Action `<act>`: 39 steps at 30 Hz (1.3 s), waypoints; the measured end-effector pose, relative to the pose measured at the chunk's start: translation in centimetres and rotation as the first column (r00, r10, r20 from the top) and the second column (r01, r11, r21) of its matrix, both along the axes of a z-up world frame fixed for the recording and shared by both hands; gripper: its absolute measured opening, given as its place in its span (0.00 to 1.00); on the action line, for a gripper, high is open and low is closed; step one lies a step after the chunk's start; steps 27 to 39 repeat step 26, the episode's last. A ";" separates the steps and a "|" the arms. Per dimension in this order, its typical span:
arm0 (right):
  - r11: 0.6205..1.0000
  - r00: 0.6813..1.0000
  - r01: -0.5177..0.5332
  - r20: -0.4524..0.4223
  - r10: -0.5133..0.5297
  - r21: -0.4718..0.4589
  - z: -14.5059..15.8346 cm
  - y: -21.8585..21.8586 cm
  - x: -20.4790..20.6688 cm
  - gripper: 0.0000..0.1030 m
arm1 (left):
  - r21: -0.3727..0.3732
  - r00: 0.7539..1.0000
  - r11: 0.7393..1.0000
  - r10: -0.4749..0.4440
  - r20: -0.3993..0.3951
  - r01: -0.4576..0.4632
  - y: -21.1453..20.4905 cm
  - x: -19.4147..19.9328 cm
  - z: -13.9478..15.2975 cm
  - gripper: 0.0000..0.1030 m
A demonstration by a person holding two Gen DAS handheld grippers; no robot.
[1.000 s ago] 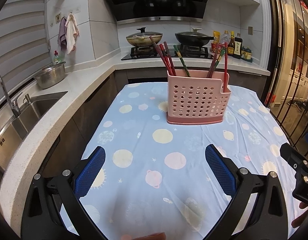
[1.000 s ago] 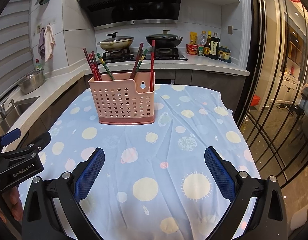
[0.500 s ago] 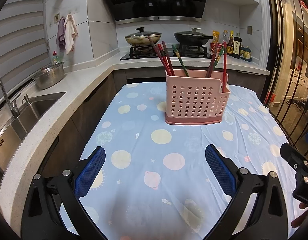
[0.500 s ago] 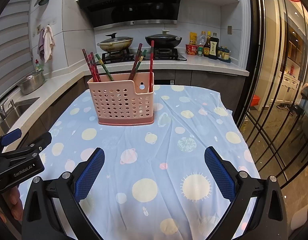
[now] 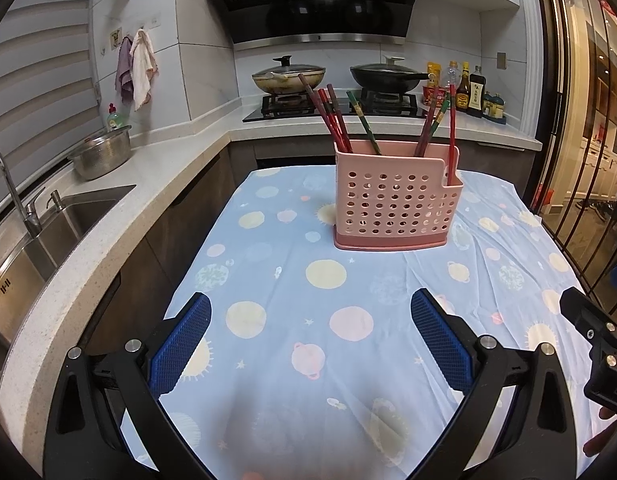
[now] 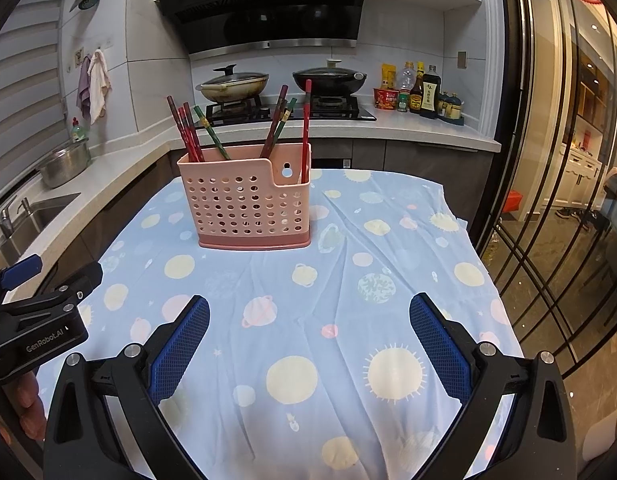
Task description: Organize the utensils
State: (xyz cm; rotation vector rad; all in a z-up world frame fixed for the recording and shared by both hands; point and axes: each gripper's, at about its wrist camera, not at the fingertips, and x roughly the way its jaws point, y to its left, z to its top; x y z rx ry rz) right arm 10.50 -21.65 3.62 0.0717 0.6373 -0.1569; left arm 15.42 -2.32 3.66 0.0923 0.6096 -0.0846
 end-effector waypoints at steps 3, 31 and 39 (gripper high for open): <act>1.000 1.000 0.000 0.000 0.000 0.001 0.0 0.0 0.0 0.94 | -0.001 1.000 1.000 0.000 0.000 0.000 0.0 0.0 0.0 0.93; 1.000 1.000 0.005 0.026 -0.005 -0.005 0.3 0.0 -0.2 0.94 | 0.001 1.000 1.000 -0.006 0.024 0.006 0.1 -0.1 0.8 0.93; 1.000 1.000 0.005 0.026 -0.005 -0.005 0.3 0.0 -0.2 0.94 | 0.001 1.000 1.000 -0.006 0.024 0.006 0.1 -0.1 0.8 0.93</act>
